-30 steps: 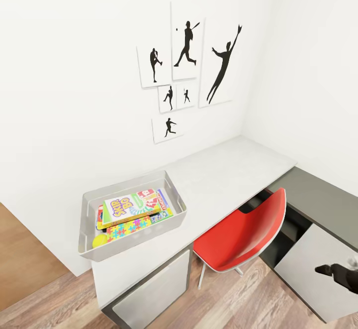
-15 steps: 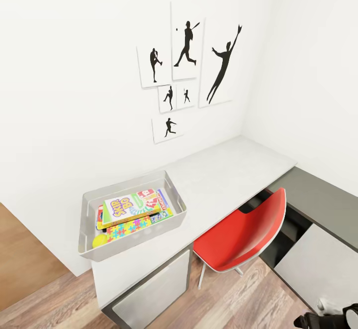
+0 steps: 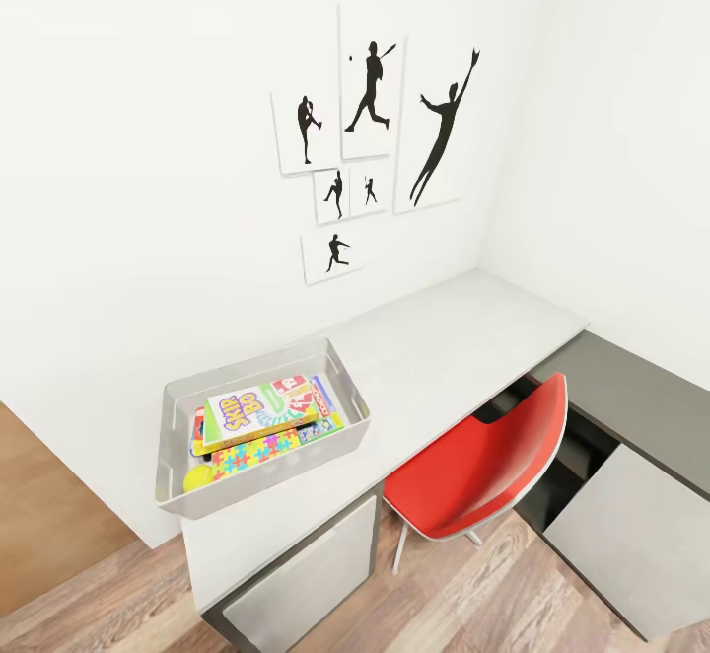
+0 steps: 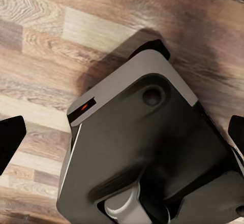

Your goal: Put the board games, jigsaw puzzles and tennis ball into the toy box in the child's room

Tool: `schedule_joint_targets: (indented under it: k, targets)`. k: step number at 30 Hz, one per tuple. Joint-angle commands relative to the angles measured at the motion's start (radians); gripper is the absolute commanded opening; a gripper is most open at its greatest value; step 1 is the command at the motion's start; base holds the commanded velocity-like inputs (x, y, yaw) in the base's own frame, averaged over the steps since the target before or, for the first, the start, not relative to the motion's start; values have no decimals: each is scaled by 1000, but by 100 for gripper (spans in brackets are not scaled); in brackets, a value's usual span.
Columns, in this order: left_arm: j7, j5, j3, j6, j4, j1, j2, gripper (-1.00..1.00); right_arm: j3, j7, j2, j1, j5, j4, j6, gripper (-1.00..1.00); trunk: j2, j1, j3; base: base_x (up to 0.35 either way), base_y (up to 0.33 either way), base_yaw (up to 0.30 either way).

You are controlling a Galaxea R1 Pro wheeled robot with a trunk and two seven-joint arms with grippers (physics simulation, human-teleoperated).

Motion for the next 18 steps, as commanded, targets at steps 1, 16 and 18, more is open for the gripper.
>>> schedule_joint_targets:
  k: [1,16,18]
  targets:
    - [6,5,5,-2,6,0,-4,100,9,5,10,-1,12,15,-14,100,-2,1,-2,0,0,0]
    - [-4,-26,3,-150,106,1,-67,100,41,7,100,8,136,156,-105,100,-2,1,-2,0,0,0]
    - [-4,-31,-17,-210,128,19,-81,100,41,8,144,6,217,245,-182,100,-2,1,-2,0,0,0]
